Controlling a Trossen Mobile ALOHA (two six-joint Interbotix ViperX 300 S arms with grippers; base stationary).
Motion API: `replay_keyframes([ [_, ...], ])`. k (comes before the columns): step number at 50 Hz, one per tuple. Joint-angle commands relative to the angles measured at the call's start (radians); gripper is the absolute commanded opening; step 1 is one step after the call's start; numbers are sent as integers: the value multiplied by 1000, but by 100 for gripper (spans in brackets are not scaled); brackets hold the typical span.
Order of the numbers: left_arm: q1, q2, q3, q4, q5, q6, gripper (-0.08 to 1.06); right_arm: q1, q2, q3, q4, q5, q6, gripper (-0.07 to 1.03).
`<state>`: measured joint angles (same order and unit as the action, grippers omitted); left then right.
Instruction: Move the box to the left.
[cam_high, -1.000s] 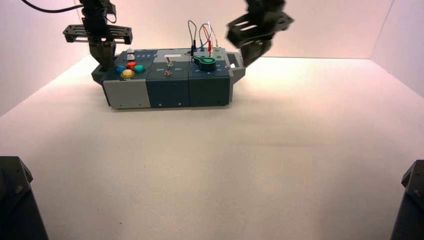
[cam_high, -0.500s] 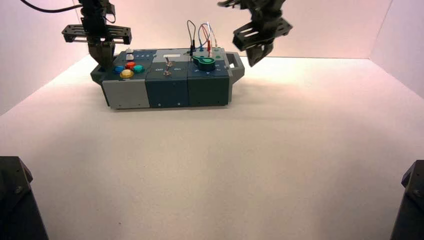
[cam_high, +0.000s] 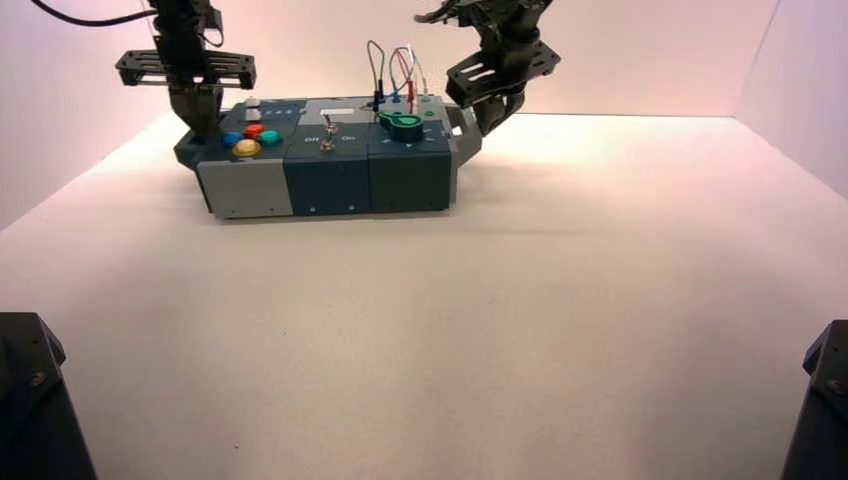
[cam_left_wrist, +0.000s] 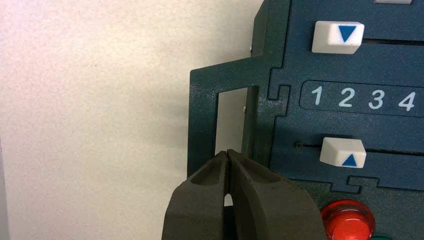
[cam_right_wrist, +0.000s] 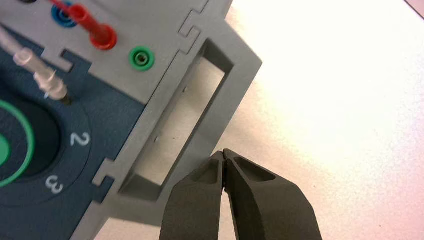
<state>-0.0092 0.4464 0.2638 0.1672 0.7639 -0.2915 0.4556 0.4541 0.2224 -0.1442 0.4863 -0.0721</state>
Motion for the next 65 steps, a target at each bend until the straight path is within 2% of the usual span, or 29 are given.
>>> replay_keyframes([
  [1,132,32,23,11,9,-20,-3,54,-23,-25,28,-3,-37,-2],
  [11,178,44,18,12,9,-23,-3,104,-18,-29,106,0,-114,-2],
  [24,193,35,8,12,9,-23,-3,152,-15,-54,120,-2,-143,-2],
  [49,176,-58,-11,9,8,-26,-3,153,-28,-49,121,5,-133,-2],
  [56,176,-75,-15,9,2,-26,-3,166,-40,-43,129,28,-133,-2],
  [65,167,-107,-15,9,-52,-25,-3,173,-44,-41,133,32,-133,-2],
])
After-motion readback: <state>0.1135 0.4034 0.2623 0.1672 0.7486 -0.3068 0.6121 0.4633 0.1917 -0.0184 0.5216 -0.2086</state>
